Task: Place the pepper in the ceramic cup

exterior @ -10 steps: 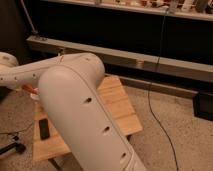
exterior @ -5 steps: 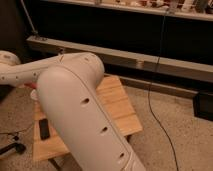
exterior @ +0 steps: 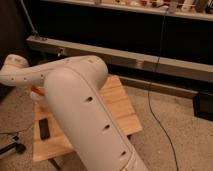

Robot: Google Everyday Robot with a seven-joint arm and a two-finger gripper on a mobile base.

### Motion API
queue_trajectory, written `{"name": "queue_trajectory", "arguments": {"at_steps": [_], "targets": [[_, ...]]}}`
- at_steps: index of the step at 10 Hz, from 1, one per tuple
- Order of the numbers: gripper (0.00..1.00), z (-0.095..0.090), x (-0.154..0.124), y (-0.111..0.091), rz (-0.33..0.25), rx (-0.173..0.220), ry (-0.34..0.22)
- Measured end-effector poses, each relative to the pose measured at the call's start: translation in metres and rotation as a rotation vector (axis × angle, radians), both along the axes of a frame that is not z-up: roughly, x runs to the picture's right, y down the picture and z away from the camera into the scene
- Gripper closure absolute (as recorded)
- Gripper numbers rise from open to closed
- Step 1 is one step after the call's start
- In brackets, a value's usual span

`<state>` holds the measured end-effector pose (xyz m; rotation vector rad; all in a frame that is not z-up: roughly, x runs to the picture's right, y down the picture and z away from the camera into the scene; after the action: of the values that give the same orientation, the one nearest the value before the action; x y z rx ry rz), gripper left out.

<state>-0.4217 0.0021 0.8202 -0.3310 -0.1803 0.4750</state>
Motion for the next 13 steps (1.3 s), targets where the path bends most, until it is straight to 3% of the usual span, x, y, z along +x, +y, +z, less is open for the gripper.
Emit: {"name": "queue_trajectory", "arguments": {"at_steps": [2, 7, 13], "targets": [[1.0, -0.003, 0.01, 0.004, 0.01, -0.028, -0.008], [1.0, -0.037, 0.004, -0.016, -0.037, 0.004, -0.041], [1.0, -0.026, -0.006, -0.005, -0.041, -0.016, -0.068]]}}
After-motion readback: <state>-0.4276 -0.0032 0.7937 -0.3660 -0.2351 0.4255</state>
